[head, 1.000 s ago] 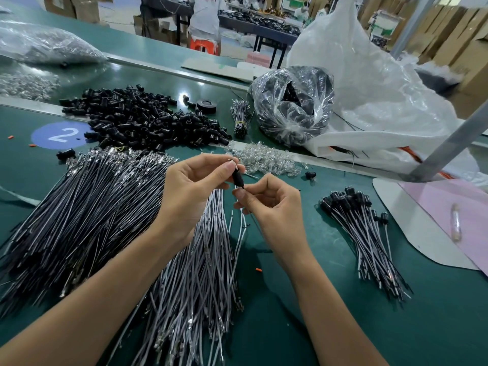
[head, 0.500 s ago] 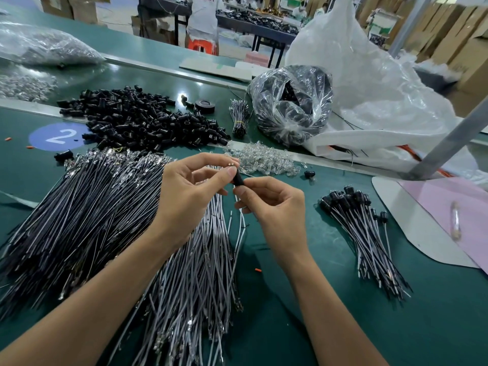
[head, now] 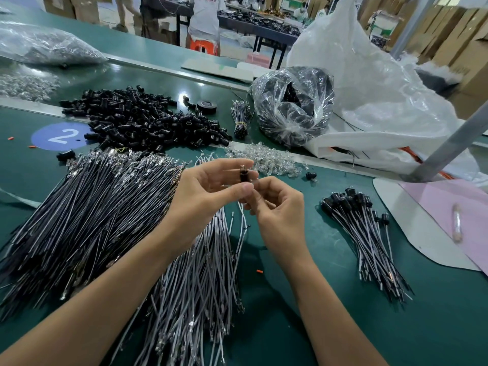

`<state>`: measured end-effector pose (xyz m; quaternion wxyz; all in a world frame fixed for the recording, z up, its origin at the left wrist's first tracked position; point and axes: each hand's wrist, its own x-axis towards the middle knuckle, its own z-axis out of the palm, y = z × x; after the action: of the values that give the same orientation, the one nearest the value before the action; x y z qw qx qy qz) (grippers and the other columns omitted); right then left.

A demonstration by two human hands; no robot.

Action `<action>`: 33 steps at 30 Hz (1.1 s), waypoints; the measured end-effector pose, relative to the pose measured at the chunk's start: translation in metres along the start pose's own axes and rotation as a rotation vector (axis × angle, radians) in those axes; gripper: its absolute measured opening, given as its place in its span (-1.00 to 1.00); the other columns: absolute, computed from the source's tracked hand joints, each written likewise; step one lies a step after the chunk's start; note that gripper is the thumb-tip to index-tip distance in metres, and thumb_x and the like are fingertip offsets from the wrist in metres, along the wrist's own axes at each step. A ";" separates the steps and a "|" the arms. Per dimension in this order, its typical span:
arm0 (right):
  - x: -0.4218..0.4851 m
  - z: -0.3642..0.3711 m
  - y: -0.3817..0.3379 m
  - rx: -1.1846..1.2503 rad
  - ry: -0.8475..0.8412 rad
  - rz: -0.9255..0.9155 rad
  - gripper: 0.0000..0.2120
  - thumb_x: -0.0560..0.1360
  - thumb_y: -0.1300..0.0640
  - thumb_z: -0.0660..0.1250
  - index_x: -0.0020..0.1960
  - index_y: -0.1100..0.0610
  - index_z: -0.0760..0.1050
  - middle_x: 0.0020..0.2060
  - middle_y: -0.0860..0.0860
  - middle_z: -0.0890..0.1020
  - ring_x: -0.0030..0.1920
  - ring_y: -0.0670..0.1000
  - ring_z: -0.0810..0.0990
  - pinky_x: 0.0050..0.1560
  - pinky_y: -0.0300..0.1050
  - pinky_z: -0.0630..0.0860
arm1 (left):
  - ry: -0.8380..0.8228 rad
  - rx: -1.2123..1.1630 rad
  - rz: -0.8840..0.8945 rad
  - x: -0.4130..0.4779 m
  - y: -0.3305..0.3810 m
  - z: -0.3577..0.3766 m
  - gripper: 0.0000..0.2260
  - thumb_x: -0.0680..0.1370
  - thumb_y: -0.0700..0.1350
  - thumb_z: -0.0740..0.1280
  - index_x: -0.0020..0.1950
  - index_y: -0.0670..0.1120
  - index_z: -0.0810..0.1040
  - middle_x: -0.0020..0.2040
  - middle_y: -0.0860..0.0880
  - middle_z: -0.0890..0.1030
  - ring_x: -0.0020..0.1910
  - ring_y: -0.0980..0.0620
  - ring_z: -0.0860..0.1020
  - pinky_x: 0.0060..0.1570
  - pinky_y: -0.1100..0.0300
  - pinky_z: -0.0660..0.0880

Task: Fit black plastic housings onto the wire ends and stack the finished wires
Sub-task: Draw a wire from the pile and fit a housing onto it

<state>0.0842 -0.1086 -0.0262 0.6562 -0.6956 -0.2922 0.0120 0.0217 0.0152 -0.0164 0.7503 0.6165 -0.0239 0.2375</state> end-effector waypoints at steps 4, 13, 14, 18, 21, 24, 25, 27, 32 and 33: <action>0.000 -0.001 0.000 0.003 -0.006 -0.027 -0.80 0.49 0.29 0.39 -0.22 0.02 0.57 -0.38 -0.14 0.62 -0.35 -0.15 0.57 -0.24 -0.17 0.55 | 0.019 0.014 -0.038 0.000 -0.003 0.002 -0.75 0.36 -0.21 0.45 0.02 -0.20 0.67 -0.08 -0.08 0.73 -0.12 0.06 0.69 -0.09 0.32 0.55; 0.000 0.000 0.001 0.019 -0.004 -0.057 -0.77 0.48 0.30 0.41 -0.25 0.02 0.53 -0.38 -0.11 0.63 -0.35 -0.16 0.57 -0.25 -0.23 0.52 | 0.022 -0.039 0.053 0.001 -0.002 0.005 -0.73 0.38 -0.27 0.41 0.08 -0.17 0.63 -0.10 -0.01 0.73 -0.08 0.07 0.69 -0.06 0.30 0.57; 0.000 0.000 0.000 0.014 -0.001 -0.069 -0.78 0.48 0.27 0.42 -0.25 0.01 0.53 -0.39 -0.12 0.63 -0.35 -0.17 0.57 -0.25 -0.21 0.52 | 0.021 -0.048 0.060 0.001 -0.001 0.005 -0.71 0.38 -0.28 0.41 0.10 -0.17 0.62 -0.10 -0.01 0.73 -0.08 0.07 0.69 -0.04 0.30 0.57; -0.002 0.003 -0.005 -0.023 0.020 -0.131 -0.80 0.48 0.16 0.43 -0.25 -0.06 0.49 -0.38 -0.18 0.60 -0.34 -0.16 0.57 -0.25 0.00 0.56 | 0.016 -0.076 0.089 0.000 0.001 0.007 -0.67 0.39 -0.32 0.39 0.15 -0.18 0.59 -0.11 -0.01 0.73 -0.08 0.06 0.69 -0.02 0.28 0.57; -0.004 0.005 -0.008 -0.033 0.022 -0.164 -0.86 0.47 0.02 0.41 -0.24 -0.04 0.49 -0.37 -0.18 0.60 -0.31 -0.13 0.56 -0.22 0.10 0.55 | 0.016 -0.101 0.103 -0.001 0.004 0.008 -0.65 0.38 -0.33 0.39 0.16 -0.20 0.58 -0.11 -0.03 0.73 -0.09 0.05 0.69 0.00 0.25 0.58; -0.005 0.006 -0.006 -0.049 0.021 -0.179 -0.84 0.49 0.11 0.42 -0.23 0.00 0.50 -0.34 -0.13 0.60 -0.29 -0.08 0.53 -0.22 0.06 0.49 | 0.030 -0.112 0.116 -0.002 0.005 0.008 -0.65 0.38 -0.31 0.39 0.17 -0.22 0.58 -0.10 -0.05 0.72 -0.08 0.02 0.69 0.01 0.24 0.57; -0.005 0.006 -0.005 -0.049 0.020 -0.182 -0.84 0.49 0.14 0.41 -0.23 0.00 0.49 -0.34 -0.13 0.59 -0.29 -0.08 0.51 -0.21 0.03 0.47 | 0.031 -0.113 0.120 -0.002 0.006 0.008 -0.65 0.38 -0.31 0.39 0.16 -0.22 0.58 -0.09 -0.06 0.72 -0.08 0.02 0.69 0.01 0.24 0.57; -0.006 0.008 -0.005 -0.038 0.015 -0.189 -0.79 0.48 0.20 0.39 -0.25 -0.04 0.46 -0.35 -0.17 0.56 -0.28 -0.11 0.49 -0.19 0.03 0.47 | 0.038 -0.117 0.123 -0.003 0.006 0.009 -0.68 0.39 -0.29 0.39 0.14 -0.23 0.59 -0.09 -0.07 0.72 -0.08 0.01 0.69 0.01 0.25 0.57; -0.008 0.013 -0.004 0.005 -0.001 -0.197 -0.73 0.48 0.28 0.38 -0.27 -0.03 0.43 -0.37 -0.18 0.52 -0.28 -0.06 0.46 -0.19 0.07 0.46 | 0.076 -0.143 0.128 -0.001 0.002 0.006 -0.80 0.40 -0.27 0.41 0.02 -0.22 0.67 -0.10 -0.09 0.73 -0.07 -0.01 0.69 0.01 0.24 0.57; -0.008 0.013 -0.004 0.008 -0.003 -0.191 -0.72 0.48 0.29 0.38 -0.27 -0.02 0.42 -0.37 -0.18 0.51 -0.29 -0.07 0.45 -0.20 0.01 0.45 | 0.079 -0.148 0.123 -0.001 0.002 0.005 -0.81 0.41 -0.25 0.41 0.00 -0.19 0.69 -0.10 -0.10 0.73 -0.06 -0.01 0.69 0.02 0.23 0.57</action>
<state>0.0707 -0.1001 -0.0273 0.6567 -0.6618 -0.3584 -0.0483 0.0213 0.0101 -0.0142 0.7782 0.5469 -0.0494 0.3048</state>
